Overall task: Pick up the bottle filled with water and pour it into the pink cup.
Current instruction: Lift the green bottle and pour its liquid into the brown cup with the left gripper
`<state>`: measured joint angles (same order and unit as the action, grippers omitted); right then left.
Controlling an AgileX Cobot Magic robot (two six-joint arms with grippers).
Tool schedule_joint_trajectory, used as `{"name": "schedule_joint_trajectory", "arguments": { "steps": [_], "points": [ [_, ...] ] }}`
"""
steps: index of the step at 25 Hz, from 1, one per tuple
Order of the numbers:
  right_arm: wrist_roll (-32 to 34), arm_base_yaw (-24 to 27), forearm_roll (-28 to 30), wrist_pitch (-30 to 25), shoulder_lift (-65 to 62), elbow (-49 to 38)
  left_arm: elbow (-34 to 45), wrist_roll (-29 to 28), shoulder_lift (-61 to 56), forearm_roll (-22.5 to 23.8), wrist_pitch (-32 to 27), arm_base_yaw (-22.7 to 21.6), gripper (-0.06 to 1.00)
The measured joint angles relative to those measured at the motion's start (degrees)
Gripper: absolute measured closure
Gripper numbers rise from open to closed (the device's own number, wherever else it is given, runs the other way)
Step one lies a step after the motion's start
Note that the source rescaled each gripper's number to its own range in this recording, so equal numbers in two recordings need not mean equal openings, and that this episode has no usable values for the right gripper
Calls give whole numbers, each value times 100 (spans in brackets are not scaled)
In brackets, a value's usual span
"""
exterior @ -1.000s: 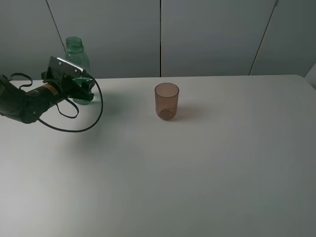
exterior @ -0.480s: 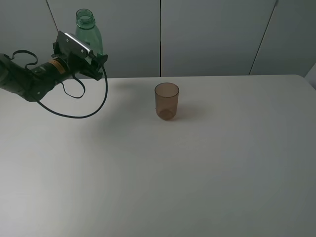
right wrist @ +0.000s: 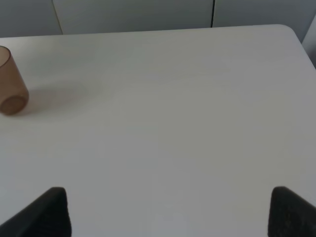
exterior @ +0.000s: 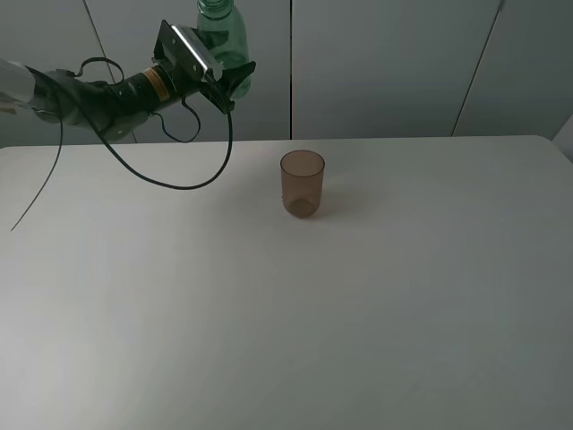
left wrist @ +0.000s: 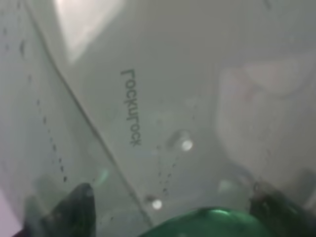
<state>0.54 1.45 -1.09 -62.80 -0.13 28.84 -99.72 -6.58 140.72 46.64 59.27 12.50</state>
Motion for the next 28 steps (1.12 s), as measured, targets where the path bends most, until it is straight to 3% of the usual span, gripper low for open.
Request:
{"name": "schedule_joint_trajectory", "arguments": {
  "steps": [5,9,12,19,28],
  "points": [
    [0,0,0,0,0,0,-1227,-545,705,531,-11,65,92],
    [0,0,0,0,0,0,-1905,-712,982,1296,-44,89,92],
    [0,0,0,0,0,0,-2148,-763,1044,1843,-31,137,92],
    [0,0,0,0,0,0,-2300,-778,1138,2549,177,160,92],
    [0,0,0,0,0,0,-2632,-319,1392,2740,236,193,92]
  ]
}}
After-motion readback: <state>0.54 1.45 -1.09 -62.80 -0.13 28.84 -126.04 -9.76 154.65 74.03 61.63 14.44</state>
